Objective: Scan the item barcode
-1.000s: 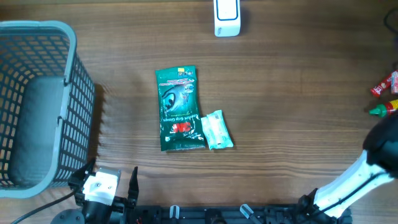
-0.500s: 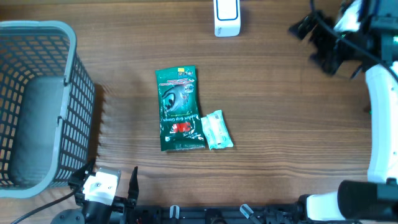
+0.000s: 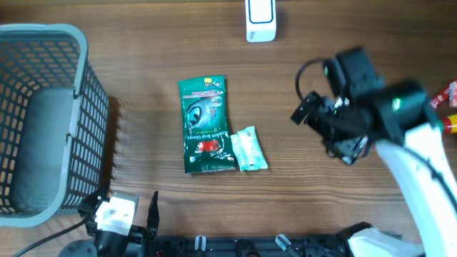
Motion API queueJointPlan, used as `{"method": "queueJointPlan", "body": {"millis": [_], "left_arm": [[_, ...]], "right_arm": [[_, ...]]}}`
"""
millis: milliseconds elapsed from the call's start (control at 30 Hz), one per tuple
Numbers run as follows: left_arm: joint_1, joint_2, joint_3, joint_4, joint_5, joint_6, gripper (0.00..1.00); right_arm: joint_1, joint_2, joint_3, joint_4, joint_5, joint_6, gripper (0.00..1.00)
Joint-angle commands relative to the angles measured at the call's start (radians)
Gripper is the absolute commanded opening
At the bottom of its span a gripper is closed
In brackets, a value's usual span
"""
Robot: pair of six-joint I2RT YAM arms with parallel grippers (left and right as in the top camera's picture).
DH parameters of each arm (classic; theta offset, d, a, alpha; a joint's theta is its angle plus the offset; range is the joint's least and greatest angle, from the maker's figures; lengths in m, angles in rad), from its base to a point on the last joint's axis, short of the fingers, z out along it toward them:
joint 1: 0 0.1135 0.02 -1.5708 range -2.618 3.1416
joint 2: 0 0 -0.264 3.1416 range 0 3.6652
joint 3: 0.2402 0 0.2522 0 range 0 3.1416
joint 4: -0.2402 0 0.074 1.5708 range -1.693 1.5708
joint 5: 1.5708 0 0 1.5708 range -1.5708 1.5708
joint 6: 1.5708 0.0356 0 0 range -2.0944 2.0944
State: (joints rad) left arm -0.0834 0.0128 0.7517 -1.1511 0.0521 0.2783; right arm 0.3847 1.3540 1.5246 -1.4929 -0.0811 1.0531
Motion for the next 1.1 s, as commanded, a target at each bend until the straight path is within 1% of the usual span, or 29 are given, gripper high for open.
{"method": "queueJointPlan", "body": {"millis": [0, 67, 100, 133, 167, 200, 233, 300, 400, 433, 467, 500, 533, 633, 667, 700, 733, 767, 800, 900, 967, 1000, 1033, 1067], "left_arm": [[-0.005, -0.008, 0.000, 0.005, 0.002, 0.005, 1.00], [-0.005, -0.008, 0.000, 0.005, 0.002, 0.005, 1.00], [-0.005, -0.008, 0.000, 0.005, 0.002, 0.005, 1.00], [-0.005, -0.008, 0.000, 0.005, 0.002, 0.005, 1.00], [-0.005, -0.008, 0.000, 0.005, 0.002, 0.005, 1.00], [-0.005, -0.008, 0.000, 0.005, 0.002, 0.005, 1.00], [-0.005, -0.008, 0.000, 0.005, 0.002, 0.005, 1.00], [-0.005, -0.008, 0.000, 0.005, 0.002, 0.005, 1.00], [-0.005, -0.008, 0.000, 0.005, 0.002, 0.005, 1.00], [-0.005, -0.008, 0.000, 0.005, 0.002, 0.005, 1.00], [-0.005, -0.008, 0.000, 0.005, 0.002, 0.005, 1.00], [-0.005, -0.008, 0.000, 0.005, 0.002, 0.005, 1.00], [-0.005, -0.008, 0.000, 0.005, 0.002, 0.005, 1.00], [-0.005, -0.008, 0.000, 0.005, 0.002, 0.005, 1.00], [-0.005, -0.008, 0.000, 0.005, 0.002, 0.005, 1.00], [-0.005, -0.008, 0.000, 0.005, 0.002, 0.005, 1.00], [-0.005, -0.008, 0.000, 0.005, 0.002, 0.005, 1.00], [-0.005, -0.008, 0.000, 0.005, 0.002, 0.005, 1.00], [-0.005, -0.008, 0.000, 0.005, 0.002, 0.005, 1.00], [-0.005, -0.008, 0.000, 0.005, 0.002, 0.005, 1.00], [-0.005, -0.008, 0.000, 0.005, 0.002, 0.005, 1.00], [-0.005, -0.008, 0.000, 0.005, 0.002, 0.005, 1.00], [-0.005, -0.008, 0.000, 0.005, 0.002, 0.005, 1.00], [-0.005, -0.008, 0.000, 0.005, 0.002, 0.005, 1.00]], "right_arm": [[0.066, -0.097, -0.328, 0.267, -0.070, 0.181, 1.00], [0.095, -0.095, -0.539, 0.573, -0.295, 0.180, 0.99], [0.111, -0.088, -0.621, 0.713, -0.352, 0.181, 0.97], [0.130, -0.073, -0.693, 0.831, -0.364, 0.196, 0.95], [0.150, -0.051, -0.763, 0.923, -0.363, 0.258, 0.90], [0.163, -0.031, -0.808, 0.970, -0.363, 0.320, 0.88], [0.173, -0.010, -0.839, 1.000, -0.352, 0.361, 0.89], [0.184, 0.016, -0.866, 1.041, -0.328, 0.381, 0.88], [0.195, 0.076, -0.870, 1.052, -0.253, 0.397, 0.89], [0.195, 0.110, -0.870, 1.056, -0.239, 0.433, 0.87], [0.195, 0.143, -0.870, 1.070, -0.240, 0.454, 0.82], [0.195, 0.179, -0.870, 1.098, -0.241, 0.458, 0.72], [0.197, 0.221, -0.870, 1.133, -0.253, 0.457, 0.70], [0.205, 0.300, -0.870, 1.191, -0.254, 0.457, 0.67], [0.205, 0.324, -0.870, 1.203, -0.251, 0.456, 0.58], [0.205, 0.336, -0.870, 1.207, -0.247, 0.441, 0.46], [0.205, 0.344, -0.870, 1.213, -0.226, 0.407, 0.30], [0.204, 0.344, -0.869, 1.224, -0.223, 0.383, 0.20], [0.199, 0.341, -0.869, 1.256, -0.225, 0.321, 0.04], [0.148, 0.301, -0.851, 1.247, -0.224, 0.092, 0.04], [0.089, 0.239, -0.828, 1.229, -0.227, -0.210, 0.04], [0.063, 0.206, -0.814, 1.201, -0.227, -0.385, 0.04], [0.042, 0.178, -0.803, 1.154, -0.194, -0.490, 0.05], [0.023, 0.153, -0.796, 1.110, -0.138, -0.554, 0.08]]}}
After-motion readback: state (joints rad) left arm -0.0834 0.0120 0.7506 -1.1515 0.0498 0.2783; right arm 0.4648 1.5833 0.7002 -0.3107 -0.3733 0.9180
